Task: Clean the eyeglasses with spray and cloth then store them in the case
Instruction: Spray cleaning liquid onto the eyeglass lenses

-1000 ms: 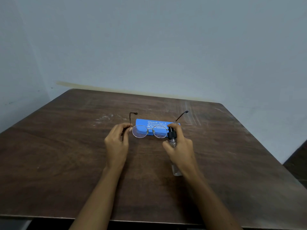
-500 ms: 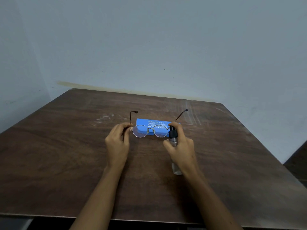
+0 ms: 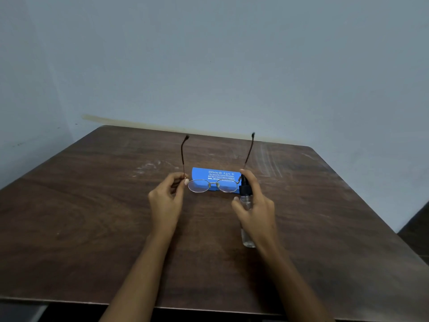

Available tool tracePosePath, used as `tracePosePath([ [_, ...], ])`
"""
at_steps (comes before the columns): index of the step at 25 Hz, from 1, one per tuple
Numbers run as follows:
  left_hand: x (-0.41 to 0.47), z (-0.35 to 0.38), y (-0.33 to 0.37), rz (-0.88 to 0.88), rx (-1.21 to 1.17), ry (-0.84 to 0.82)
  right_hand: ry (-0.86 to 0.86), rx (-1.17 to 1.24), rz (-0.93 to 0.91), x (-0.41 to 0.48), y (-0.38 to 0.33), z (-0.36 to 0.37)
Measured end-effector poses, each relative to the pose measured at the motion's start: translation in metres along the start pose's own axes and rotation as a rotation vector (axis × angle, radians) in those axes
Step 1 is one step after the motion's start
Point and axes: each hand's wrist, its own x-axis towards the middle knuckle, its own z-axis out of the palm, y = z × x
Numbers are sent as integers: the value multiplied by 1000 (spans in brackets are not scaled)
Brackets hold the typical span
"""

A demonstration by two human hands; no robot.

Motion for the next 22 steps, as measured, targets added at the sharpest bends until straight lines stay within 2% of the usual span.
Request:
tracePosePath([
  [5,5,-2,1,-402,-396,-11,29,30,-105,-7,2,4],
  [13,13,-11,4,-811,-841,-24,37,111,-258,-7,-8,34],
  [18,20,-19,2,-998,-1049,-7,-39,172,-280,2,-22,54],
  [22,22,-20,-2,-1061,-1111,-10,-84,185,-287,9,-25,64],
])
